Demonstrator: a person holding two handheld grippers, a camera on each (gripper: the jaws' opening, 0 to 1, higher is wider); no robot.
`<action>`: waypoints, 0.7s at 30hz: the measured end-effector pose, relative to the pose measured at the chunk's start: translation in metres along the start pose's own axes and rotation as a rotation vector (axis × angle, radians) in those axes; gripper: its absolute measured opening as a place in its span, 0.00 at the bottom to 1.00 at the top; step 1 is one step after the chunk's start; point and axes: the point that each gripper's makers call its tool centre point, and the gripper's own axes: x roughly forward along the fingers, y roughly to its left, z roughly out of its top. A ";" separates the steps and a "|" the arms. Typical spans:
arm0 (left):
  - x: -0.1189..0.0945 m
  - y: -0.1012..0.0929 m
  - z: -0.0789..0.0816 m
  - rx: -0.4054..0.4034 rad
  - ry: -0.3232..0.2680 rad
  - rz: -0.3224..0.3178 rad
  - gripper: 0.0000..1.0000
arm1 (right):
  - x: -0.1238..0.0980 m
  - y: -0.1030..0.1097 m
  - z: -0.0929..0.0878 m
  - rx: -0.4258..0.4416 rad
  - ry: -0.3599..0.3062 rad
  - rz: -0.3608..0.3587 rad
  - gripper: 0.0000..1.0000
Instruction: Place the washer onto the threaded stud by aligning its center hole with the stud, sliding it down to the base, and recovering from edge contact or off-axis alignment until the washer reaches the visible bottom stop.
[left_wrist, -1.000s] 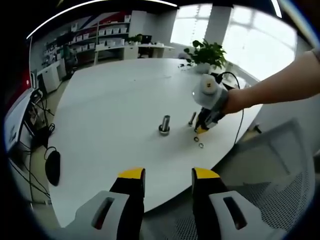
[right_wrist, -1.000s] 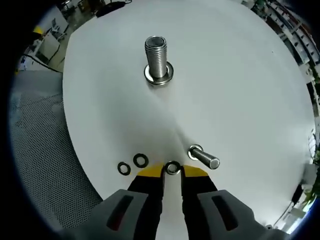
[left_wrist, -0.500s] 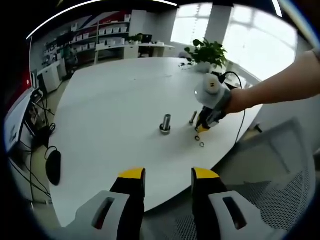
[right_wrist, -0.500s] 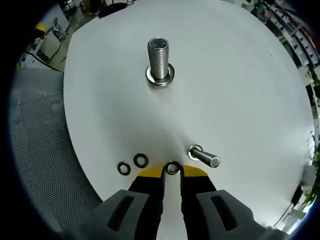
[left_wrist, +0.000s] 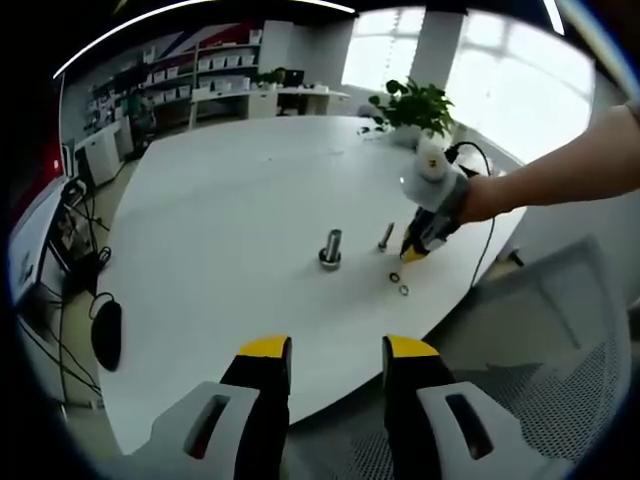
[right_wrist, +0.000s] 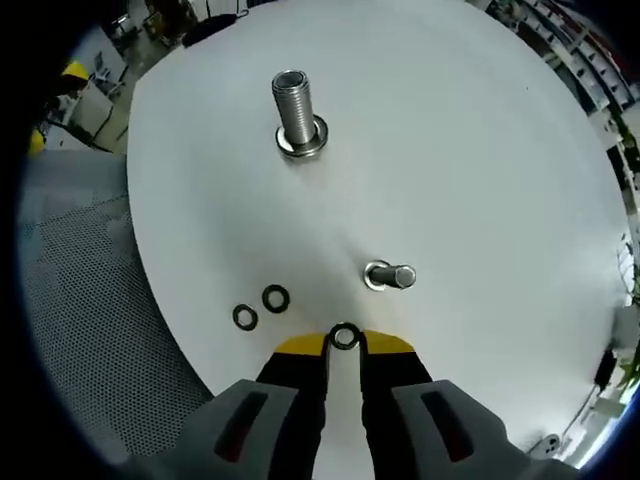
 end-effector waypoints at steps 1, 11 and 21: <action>0.000 0.000 0.000 0.002 0.000 -0.001 0.34 | -0.001 -0.002 0.000 -0.002 -0.002 -0.001 0.13; 0.000 -0.001 -0.001 0.006 0.005 -0.003 0.34 | -0.020 -0.018 0.002 -0.011 -0.043 -0.031 0.13; 0.001 -0.001 -0.001 0.004 0.006 -0.009 0.34 | -0.036 -0.025 0.013 -0.040 -0.089 -0.043 0.13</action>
